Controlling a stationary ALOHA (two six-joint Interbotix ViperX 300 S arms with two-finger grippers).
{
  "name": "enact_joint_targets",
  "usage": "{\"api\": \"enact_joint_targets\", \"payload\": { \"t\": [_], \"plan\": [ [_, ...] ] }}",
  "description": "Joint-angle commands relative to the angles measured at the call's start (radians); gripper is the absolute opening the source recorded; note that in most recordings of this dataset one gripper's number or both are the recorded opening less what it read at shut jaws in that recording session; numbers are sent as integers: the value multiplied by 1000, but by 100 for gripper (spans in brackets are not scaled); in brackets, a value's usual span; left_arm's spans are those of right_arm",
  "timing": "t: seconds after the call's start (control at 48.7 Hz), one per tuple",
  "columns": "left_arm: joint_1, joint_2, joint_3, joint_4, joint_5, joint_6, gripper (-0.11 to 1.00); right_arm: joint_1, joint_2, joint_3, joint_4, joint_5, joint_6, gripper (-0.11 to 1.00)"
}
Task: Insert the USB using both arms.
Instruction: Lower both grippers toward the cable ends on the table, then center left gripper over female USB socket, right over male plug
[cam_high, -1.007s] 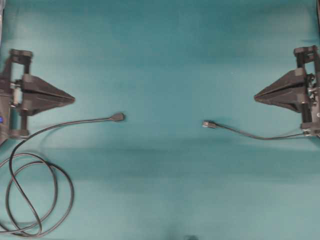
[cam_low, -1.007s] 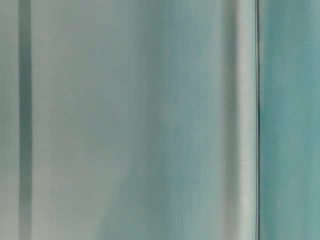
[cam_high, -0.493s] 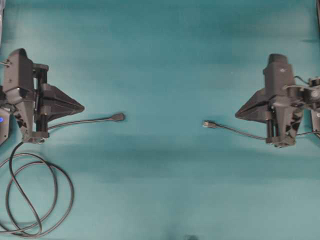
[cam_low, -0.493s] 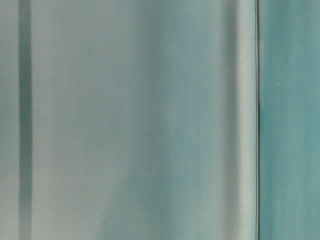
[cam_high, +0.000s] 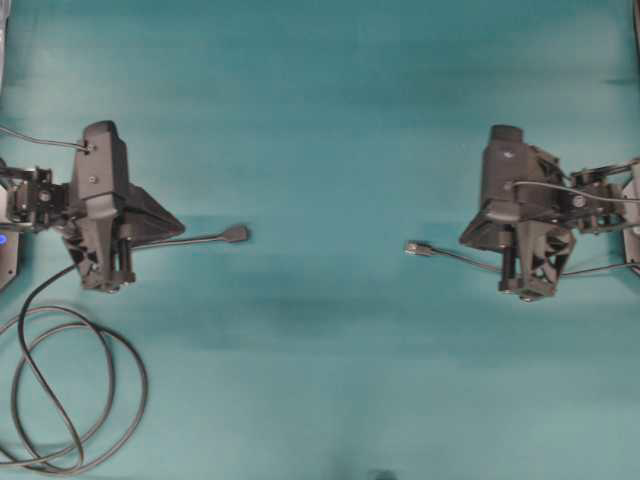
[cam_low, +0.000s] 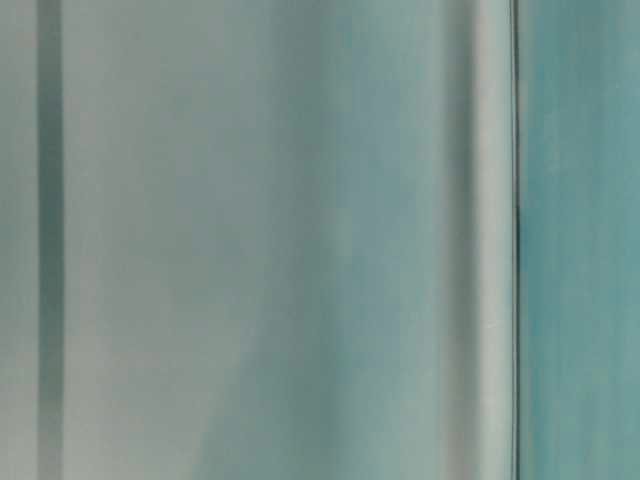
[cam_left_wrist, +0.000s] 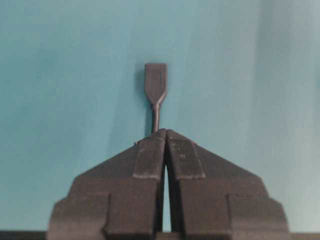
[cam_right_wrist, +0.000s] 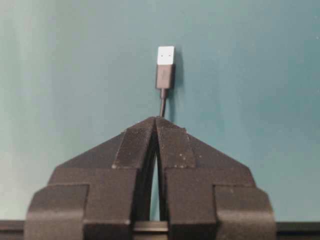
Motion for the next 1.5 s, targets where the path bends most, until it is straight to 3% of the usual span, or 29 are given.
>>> {"api": "enact_joint_targets", "payload": {
  "t": [0.0,0.164,0.247,0.329,0.473,0.514,0.596,0.925,1.151,1.48],
  "plan": [
    [-2,25,-29,5,-32,-6,1,2,23,-46,0,8,2,0],
    [-2,52,-41,5,-31,-8,6,2,67,-78,0,54,2,1],
    [-2,52,-48,5,-28,-8,14,3,71,-87,-2,61,2,7],
    [-3,54,-52,5,-15,-8,31,2,72,-87,-2,63,3,22],
    [-3,64,-63,5,20,-6,73,2,75,-84,-2,61,5,50],
    [-3,72,-66,5,23,-5,79,2,84,-87,0,61,5,56],
    [-6,91,-72,5,23,-5,77,2,103,-89,0,60,5,61],
    [-8,166,-109,5,9,25,77,2,176,-114,-6,28,2,60],
    [-8,178,-112,5,2,29,77,2,225,-141,-38,18,2,60],
    [-8,178,-112,5,2,29,77,2,296,-166,-41,18,0,59]
  ]
}}
